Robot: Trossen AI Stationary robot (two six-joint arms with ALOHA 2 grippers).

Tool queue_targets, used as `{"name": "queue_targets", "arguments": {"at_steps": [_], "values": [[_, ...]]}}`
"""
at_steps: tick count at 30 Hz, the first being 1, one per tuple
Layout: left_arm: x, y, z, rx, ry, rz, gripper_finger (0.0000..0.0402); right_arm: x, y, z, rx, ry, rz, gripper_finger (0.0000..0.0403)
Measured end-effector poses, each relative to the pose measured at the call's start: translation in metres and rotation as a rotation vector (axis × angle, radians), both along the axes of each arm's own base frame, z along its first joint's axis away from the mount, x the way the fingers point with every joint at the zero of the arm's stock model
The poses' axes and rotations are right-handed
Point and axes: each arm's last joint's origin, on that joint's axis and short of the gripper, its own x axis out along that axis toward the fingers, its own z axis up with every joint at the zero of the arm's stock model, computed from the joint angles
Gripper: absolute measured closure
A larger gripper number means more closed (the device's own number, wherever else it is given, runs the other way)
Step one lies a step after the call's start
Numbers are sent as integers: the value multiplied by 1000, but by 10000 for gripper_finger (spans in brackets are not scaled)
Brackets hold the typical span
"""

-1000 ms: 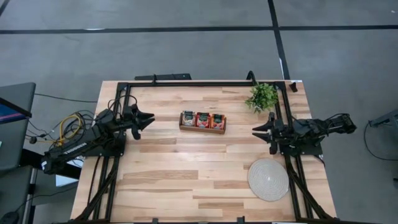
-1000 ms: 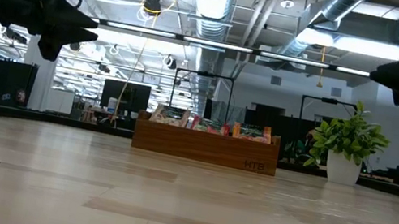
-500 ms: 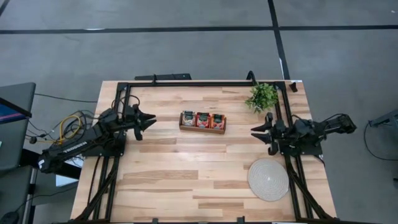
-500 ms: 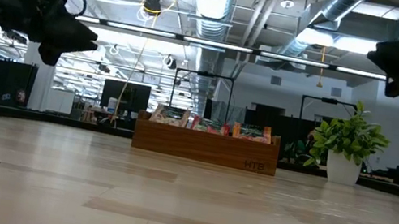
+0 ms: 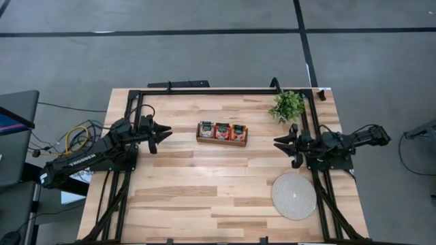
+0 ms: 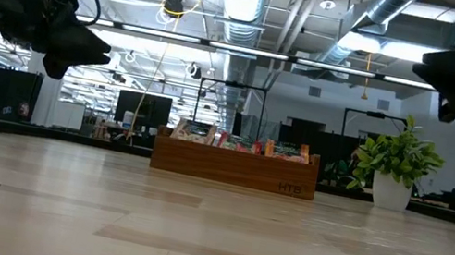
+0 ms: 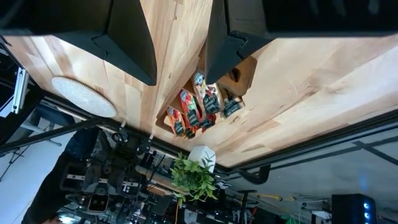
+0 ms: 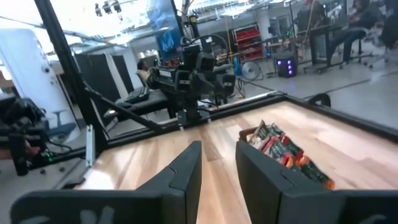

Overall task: Pick & Place Tea
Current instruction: Return to Home Position

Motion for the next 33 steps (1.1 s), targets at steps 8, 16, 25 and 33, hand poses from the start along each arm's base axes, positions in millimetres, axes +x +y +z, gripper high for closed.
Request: {"name": "queue_targets", "arguments": {"at_steps": [8,16,25,33], "values": [[0,0,0,0,0,0,273,0,0,0,78,-3,4,310],[0,0,0,0,0,-1,273,0,0,0,78,-3,4,310],[0,0,1,5,-8,-1,273,0,0,0,78,-3,4,310],[-4,-3,8,47,-78,0,273,0,0,0,78,-4,4,310]]}}
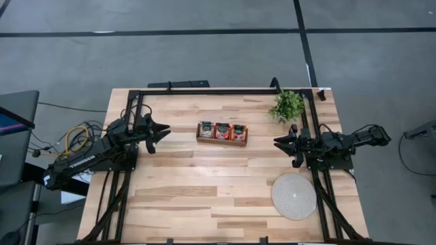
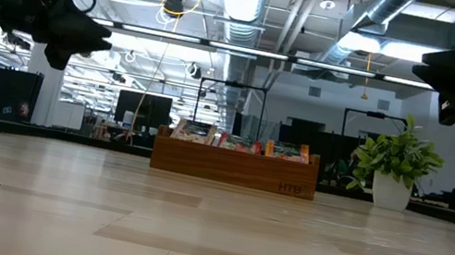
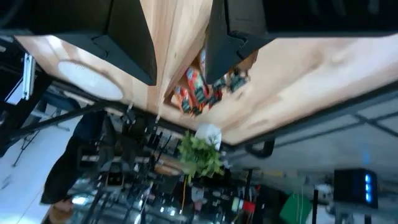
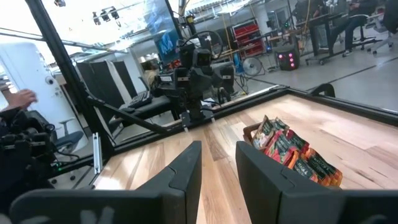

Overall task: Pick & Place Tea
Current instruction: Return to Home Position

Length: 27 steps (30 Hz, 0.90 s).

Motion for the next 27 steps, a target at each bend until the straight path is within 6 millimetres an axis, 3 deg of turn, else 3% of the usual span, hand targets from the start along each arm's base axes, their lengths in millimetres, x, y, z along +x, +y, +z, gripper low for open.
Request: {"name": "queue_targets", "arguments": {"at_steps": [27], "values": [[-2,-1,3,21,-34,1,273,0,0,0,0,1,0,310]]}}
